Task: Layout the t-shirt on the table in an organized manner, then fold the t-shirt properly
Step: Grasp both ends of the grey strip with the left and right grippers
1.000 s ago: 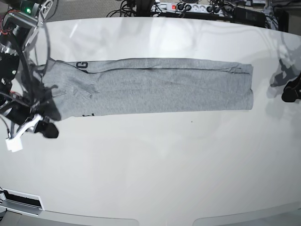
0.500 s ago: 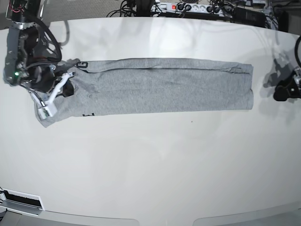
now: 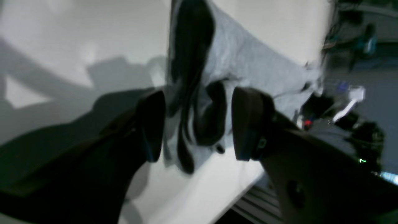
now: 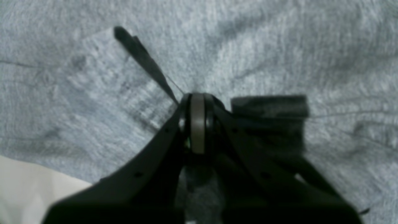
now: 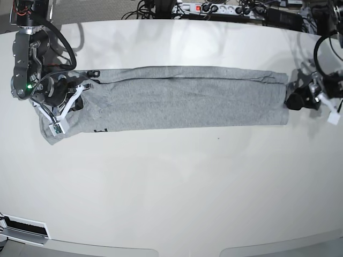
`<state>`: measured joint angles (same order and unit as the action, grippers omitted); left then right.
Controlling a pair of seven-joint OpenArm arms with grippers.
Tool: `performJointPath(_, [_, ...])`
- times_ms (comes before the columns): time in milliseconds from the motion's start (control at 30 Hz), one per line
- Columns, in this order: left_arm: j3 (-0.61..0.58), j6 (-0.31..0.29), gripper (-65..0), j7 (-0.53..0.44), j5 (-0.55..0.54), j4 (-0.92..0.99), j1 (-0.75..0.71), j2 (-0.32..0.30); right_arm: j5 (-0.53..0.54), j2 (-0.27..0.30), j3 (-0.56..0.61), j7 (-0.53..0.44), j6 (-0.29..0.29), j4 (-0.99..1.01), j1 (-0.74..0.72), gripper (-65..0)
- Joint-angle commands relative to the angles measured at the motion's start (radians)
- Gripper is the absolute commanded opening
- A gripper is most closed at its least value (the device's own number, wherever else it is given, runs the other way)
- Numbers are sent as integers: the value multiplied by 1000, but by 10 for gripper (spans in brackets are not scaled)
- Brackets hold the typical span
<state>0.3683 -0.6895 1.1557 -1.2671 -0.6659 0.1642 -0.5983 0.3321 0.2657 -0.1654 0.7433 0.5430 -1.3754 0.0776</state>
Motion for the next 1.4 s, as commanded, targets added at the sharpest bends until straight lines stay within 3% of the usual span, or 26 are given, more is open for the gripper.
performJointPath(0, [-15,-9,-298,-21,-2,-32,19,-22,11,14,-4,-14,6,-16,-14,-650])
performJointPath(200, [-102,-9,-298,-87,84,-60,19,15,11,14,-5,-14,6,-16,-15,-650])
performJointPath(467, [-108,-9,-298,-143,217,-60,16,77,11,14,-5,-14,6,-16,-14,-650])
performJointPath(667, [-105,-9,-298,-138,154,-73,17,22,11,14,-5,-14,7,-16,-14,-650])
performJointPath(867, [-103,-9,-299,-138,161,-112,16,-29,11,14,-5,-15,7,-16,-15,-650])
performJointPath(1100, [-105,-9,-298,-220,316,-112,-19,23,11,14,-5,-14,6,-16,-15,-650])
performJointPath(1200, [-106,-9,-299,-159,299,-112,-41,53,11,14,-5,-15,7,-16,-18,-650])
performJointPath(1367, [-134,-9,-299,-43,144,-114,-55,72,11,14,-5,-18,7,-16,-23,-650])
